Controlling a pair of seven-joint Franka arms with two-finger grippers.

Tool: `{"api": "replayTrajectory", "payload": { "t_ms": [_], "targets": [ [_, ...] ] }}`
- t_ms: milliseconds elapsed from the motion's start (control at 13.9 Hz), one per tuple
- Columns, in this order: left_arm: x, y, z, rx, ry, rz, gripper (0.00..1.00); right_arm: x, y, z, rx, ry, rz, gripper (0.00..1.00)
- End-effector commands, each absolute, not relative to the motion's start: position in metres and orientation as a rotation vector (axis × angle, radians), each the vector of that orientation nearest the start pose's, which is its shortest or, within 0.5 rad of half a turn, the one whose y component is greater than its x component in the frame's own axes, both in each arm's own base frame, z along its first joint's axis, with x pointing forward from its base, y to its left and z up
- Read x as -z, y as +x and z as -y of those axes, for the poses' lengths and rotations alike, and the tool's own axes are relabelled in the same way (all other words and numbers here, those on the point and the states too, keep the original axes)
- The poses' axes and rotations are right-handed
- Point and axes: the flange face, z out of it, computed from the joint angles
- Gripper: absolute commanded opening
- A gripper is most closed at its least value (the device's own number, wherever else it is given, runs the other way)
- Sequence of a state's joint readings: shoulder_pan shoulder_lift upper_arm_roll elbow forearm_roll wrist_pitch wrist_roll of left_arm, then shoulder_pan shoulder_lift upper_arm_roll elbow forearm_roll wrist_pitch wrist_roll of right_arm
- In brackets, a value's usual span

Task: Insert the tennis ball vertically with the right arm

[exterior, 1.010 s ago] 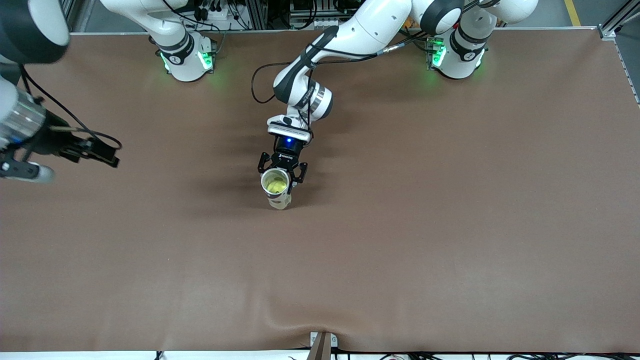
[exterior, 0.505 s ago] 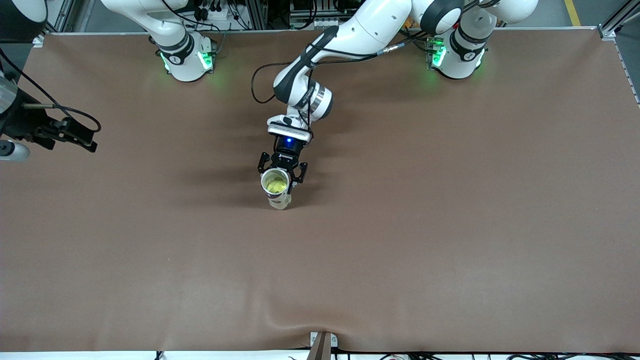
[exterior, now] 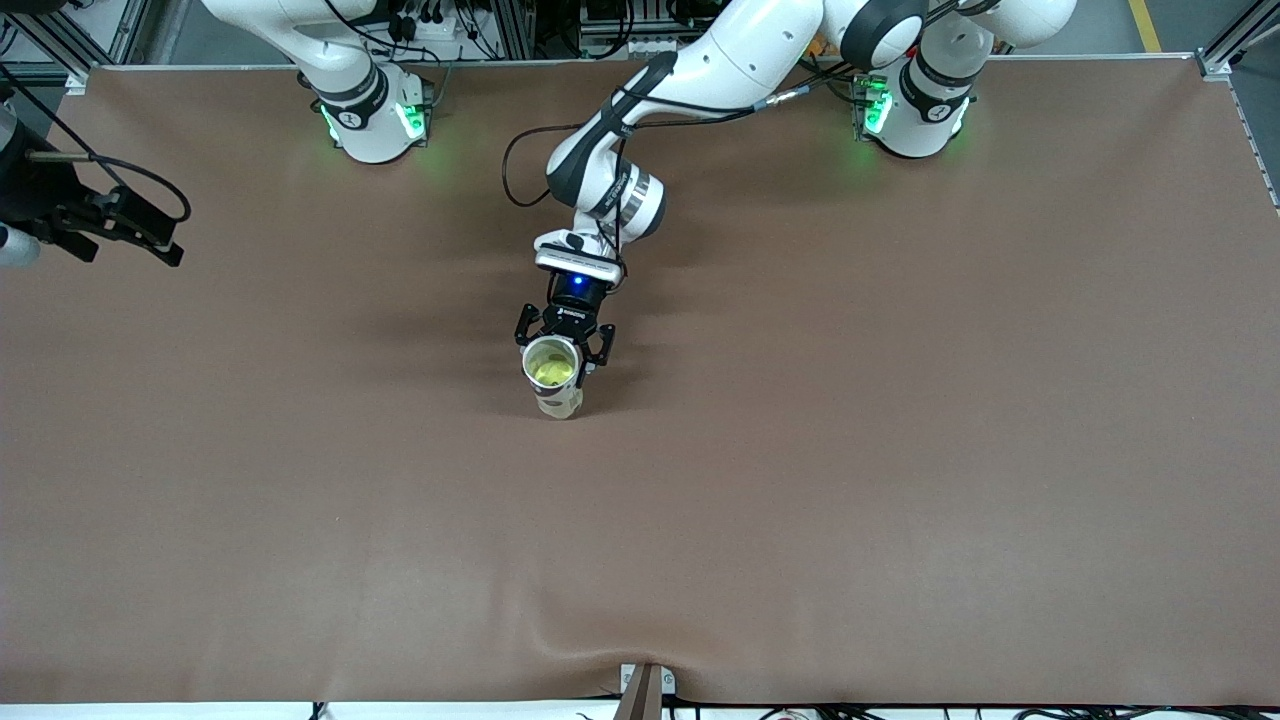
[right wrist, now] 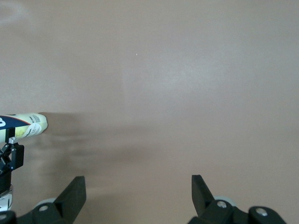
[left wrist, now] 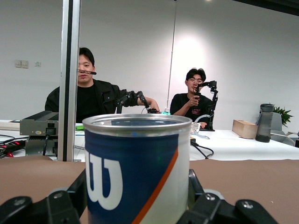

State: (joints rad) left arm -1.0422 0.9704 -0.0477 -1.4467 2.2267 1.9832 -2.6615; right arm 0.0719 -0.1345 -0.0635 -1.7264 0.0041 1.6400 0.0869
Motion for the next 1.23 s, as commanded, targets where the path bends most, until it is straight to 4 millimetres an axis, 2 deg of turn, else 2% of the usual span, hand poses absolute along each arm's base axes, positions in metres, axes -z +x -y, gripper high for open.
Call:
{"api": "replayTrajectory", "payload": {
  "t_ms": [0, 144, 216, 649, 865, 1154],
  "targets": [
    [-0.143, 0.395, 0.634, 2.491, -2.343, -0.190, 0.84, -0.628, 0.508, 0.000, 0.099, -3.140, -0.109, 1.00],
    [-0.143, 0.395, 0.634, 2.489, -2.346, -0.186, 0.93, -0.628, 0.508, 0.001, 0.096, -3.140, -0.119, 1.00],
    [-0.143, 0.394, 0.634, 2.489, -2.346, -0.186, 0.94, -0.627, 0.508, 0.001, 0.092, -3.140, -0.119, 1.00],
    [-0.143, 0.395, 0.634, 2.488, -2.344, -0.186, 0.92, -0.628, 0.508, 0.001, 0.096, -3.139, -0.126, 1.00],
    [-0.143, 0.393, 0.635, 2.488, -2.351, -0.179, 1.00, -0.627, 0.508, 0.002, 0.094, -3.139, -0.128, 1.00],
    [-0.144, 0.381, 0.642, 2.471, -2.392, -0.156, 1.00, -0.628, 0.508, 0.002, 0.096, -3.139, -0.128, 1.00]
  ]
}}
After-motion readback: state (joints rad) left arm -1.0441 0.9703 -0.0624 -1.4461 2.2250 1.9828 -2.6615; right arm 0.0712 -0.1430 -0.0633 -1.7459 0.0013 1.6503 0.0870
